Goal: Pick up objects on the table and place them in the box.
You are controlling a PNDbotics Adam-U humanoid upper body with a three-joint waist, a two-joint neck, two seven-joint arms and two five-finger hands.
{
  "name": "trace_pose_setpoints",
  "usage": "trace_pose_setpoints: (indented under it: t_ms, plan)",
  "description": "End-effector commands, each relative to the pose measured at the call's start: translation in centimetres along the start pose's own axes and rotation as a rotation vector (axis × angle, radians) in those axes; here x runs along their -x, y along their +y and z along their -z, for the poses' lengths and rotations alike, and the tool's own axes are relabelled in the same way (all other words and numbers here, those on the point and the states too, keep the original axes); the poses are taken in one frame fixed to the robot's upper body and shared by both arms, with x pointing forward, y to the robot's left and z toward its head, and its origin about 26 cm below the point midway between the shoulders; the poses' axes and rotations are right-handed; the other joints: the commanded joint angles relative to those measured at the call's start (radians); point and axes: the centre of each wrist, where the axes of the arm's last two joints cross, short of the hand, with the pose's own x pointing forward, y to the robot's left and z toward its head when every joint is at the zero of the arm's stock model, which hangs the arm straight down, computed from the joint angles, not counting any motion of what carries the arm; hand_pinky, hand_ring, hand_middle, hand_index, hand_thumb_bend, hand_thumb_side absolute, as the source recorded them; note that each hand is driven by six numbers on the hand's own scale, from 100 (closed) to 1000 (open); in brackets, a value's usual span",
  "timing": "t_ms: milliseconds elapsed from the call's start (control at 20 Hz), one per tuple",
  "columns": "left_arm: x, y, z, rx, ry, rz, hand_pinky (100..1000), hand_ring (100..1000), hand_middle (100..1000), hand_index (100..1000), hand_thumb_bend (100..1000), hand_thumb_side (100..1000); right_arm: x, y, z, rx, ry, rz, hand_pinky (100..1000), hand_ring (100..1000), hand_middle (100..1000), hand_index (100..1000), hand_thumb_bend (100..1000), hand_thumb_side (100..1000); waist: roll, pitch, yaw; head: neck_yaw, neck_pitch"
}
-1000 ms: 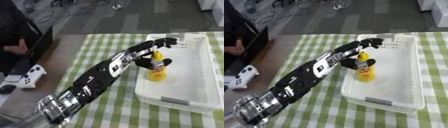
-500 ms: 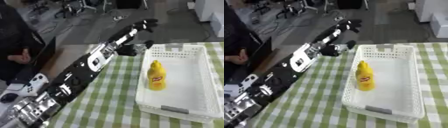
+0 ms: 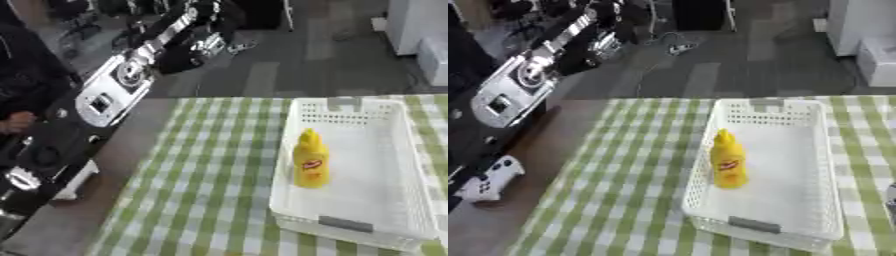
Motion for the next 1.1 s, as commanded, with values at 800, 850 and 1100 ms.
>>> trace_pose_setpoints:
  t_ms: [800, 850, 1100]
  plan:
    - [-5.4, -2.1, -11.8, -0.616, 0.114, -0.691, 356, 219, 527, 791, 100, 735, -0.4, -2.1, -1.1, -0.028, 0.02, -0.12, 420, 629, 665, 757, 100, 939, -0.032, -0.044, 0.065, -0.077, -0.1]
    - [-5.3, -2.7, -12.4, -0.638, 0.112, -0.715, 357, 219, 531, 793, 100, 778, -0.4, -2.2, -1.1, -0.029, 0.021, -0.123, 419, 629, 665, 757, 100, 927, -0.033, -0.045, 0.067, -0.079, -0.105]
    - [-5.0, -6.2, -13.5, -0.762, 0.03, -0.845, 378, 255, 542, 791, 100, 768, -0.4, -2.5, -1.8, -0.037, 0.041, -0.131, 414, 629, 665, 755, 100, 939, -0.053, -0.054, 0.085, -0.136, -0.154]
